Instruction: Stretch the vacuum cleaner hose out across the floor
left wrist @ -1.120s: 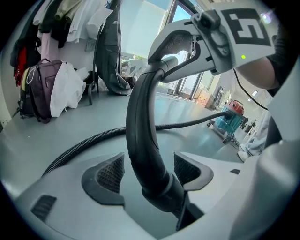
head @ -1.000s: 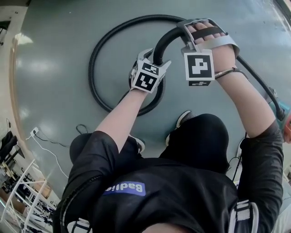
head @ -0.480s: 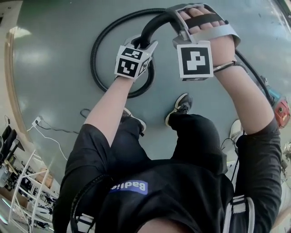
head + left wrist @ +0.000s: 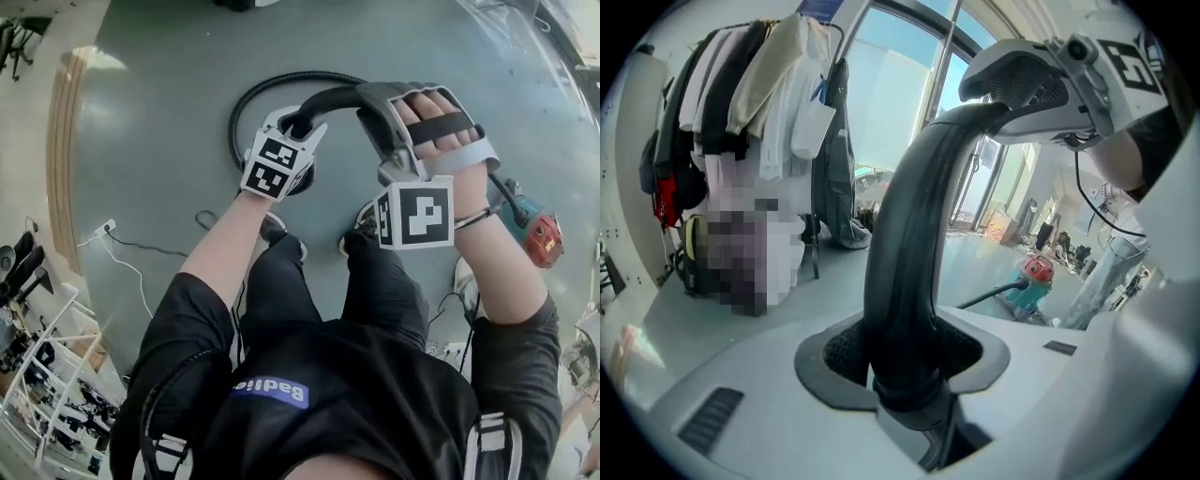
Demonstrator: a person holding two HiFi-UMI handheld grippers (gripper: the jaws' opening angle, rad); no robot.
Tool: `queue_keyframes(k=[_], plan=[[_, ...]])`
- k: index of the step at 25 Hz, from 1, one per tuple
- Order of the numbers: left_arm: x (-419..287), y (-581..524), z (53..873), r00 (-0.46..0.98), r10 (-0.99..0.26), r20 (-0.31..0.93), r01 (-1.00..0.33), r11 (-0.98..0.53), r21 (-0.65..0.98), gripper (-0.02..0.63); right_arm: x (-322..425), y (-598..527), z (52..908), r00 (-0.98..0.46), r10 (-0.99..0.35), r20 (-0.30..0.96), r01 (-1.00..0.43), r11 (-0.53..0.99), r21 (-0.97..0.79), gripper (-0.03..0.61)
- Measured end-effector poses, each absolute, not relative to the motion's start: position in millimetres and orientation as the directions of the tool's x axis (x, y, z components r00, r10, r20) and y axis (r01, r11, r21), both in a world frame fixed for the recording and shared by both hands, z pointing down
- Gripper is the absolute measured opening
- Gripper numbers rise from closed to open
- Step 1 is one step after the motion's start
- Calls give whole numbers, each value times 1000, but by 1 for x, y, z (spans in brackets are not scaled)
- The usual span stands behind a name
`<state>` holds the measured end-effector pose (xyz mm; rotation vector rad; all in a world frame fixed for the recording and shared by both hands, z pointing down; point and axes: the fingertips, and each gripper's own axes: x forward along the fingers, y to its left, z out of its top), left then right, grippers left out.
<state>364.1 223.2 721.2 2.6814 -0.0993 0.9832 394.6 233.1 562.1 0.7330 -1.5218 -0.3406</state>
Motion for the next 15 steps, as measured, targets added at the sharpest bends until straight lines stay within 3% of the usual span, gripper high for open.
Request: queue_keyframes(k=[6,9,12,15], plan=[[318,194,589,805,-19,592,-143,-976,164,167,359,253,399,-191,-750,634,-641,584,498,178],[287,178,525,840,-44,541,-145,-979,146,166,351,268,353,-305,-799,518,-881,444,165,178],[243,163,471,848,-71,525,-158,-980,122,163,319,275,370,-432,-749,502,-901,338,-271,179],[199,150,420,861,-95,500,-152,-986,75,163,239,268,396,-568,-641,516,-821,396,-412,189]])
